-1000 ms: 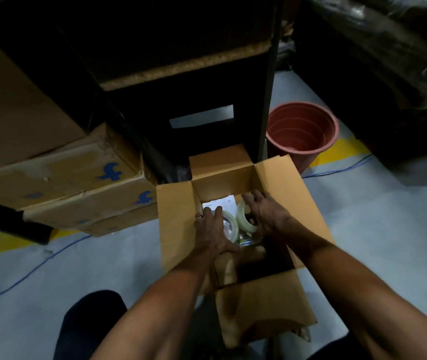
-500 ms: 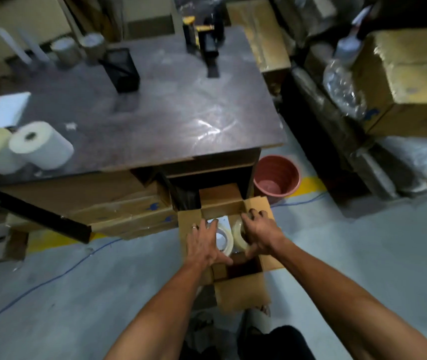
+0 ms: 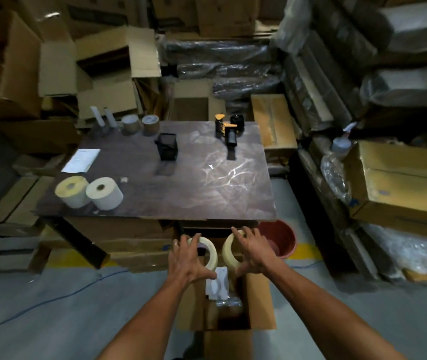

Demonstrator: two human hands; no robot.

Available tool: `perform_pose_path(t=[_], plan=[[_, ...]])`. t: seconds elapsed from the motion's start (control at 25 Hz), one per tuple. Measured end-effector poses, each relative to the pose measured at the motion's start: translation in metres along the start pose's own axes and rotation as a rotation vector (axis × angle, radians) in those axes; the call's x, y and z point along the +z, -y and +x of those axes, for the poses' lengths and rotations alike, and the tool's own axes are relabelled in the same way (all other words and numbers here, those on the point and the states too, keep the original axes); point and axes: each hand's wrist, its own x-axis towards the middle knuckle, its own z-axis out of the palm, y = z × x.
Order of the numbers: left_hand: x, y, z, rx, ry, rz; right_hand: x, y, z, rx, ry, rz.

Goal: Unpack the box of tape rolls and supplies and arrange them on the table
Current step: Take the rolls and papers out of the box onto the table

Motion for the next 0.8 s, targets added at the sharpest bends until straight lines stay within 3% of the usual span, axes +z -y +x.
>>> perform_pose_path(t=[0.2,0.8], plan=[[-0.042,0.019,0.018,-0.058,-0.068,-0.027,-0.044,0.02,0.036,-0.088,-0.036,-0.026],[-0.152,0.146,0.186,-0.036,0.0,-0.01,-0.123,0.116,0.234,-0.127,-0.072,-0.039]])
